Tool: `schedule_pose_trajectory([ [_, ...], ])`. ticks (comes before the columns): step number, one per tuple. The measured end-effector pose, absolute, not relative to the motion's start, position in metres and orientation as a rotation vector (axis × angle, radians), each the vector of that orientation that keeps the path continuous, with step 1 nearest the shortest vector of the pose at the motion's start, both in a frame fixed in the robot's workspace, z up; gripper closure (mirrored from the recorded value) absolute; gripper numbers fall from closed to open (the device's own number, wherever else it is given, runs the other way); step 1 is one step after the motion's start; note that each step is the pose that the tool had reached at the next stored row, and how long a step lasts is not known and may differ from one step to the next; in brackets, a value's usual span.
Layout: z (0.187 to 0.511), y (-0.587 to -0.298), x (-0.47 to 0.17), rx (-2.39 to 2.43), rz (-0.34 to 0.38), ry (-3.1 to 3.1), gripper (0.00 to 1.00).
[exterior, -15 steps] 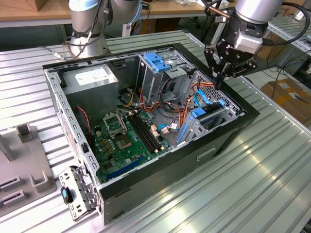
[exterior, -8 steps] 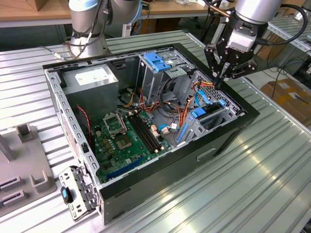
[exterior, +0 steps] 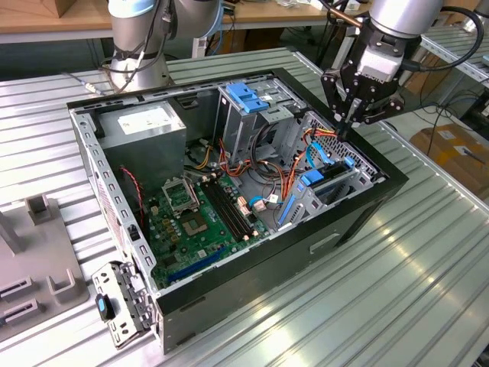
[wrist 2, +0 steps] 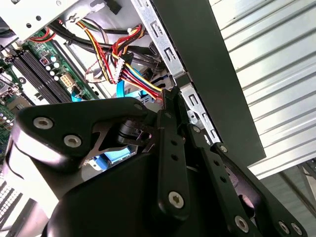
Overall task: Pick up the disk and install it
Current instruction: 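Insert the second disk wire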
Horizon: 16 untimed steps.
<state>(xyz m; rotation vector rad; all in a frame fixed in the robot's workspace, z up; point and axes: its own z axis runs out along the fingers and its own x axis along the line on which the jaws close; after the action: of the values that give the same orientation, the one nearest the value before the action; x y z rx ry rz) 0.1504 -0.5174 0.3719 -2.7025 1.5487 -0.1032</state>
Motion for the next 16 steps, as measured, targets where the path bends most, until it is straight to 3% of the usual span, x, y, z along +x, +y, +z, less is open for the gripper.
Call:
schedule_pose_trajectory([
  [16,0.3711,-0.5174,0.1504,-2.53,-0.107,1.83,0.84],
])
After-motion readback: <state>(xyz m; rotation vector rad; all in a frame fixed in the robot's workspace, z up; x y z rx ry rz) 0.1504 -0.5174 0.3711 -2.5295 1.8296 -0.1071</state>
